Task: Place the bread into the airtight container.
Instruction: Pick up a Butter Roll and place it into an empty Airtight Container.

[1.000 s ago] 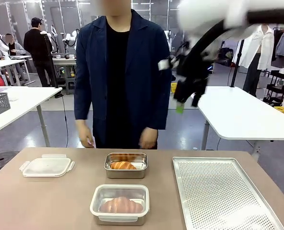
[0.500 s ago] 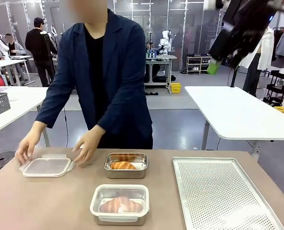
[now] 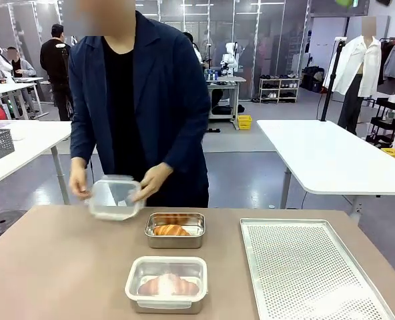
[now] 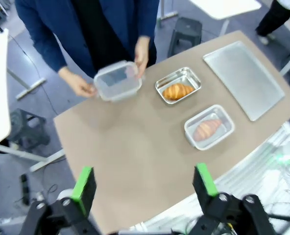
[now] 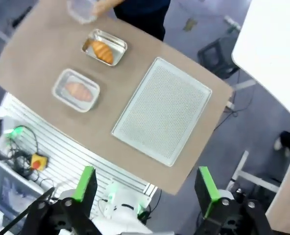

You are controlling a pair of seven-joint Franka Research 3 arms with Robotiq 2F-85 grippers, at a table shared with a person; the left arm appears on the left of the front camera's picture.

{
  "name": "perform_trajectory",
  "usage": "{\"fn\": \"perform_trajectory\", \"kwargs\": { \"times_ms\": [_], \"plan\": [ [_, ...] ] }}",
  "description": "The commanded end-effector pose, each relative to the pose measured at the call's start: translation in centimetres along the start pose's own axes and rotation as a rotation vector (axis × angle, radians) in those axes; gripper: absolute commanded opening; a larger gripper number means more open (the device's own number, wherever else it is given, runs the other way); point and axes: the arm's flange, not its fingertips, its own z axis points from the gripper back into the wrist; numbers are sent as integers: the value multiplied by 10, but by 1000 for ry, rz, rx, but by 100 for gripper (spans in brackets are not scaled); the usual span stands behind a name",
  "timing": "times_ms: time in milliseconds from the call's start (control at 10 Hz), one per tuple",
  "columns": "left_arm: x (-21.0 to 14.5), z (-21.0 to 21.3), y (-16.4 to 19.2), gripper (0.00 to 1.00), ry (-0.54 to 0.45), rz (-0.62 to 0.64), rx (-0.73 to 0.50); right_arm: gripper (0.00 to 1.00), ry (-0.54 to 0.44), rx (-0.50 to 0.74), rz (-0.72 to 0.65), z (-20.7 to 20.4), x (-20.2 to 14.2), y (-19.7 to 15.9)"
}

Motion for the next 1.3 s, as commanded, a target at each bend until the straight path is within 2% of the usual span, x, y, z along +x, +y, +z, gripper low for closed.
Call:
{"fn": "perform_trajectory", "kwargs": {
  "times_ms": [0,100,200,400,500,600,1200],
  "plan": [
    [0,0,0,100,-3,-3,-8,100,50,37,12,-9,20,11],
    [0,0,0,100,-3,-3,-8,100,88,63,62,-33,17,11],
    [0,0,0,100,-3,-3,-8,100,74,79,142,-57,7,16],
    [0,0,0,100,-3,-3,-8,100,49,77,154,-79,-14,23],
    [0,0,0,100,-3,-3,-8,100,41,71,115,-89,-25,17],
    [0,0,0,100,-3,-3,-8,100,93,70,130,-67,17,23],
    [0,0,0,100,-3,-3,-8,100,93,70,130,-67,17,23]
  ]
}}
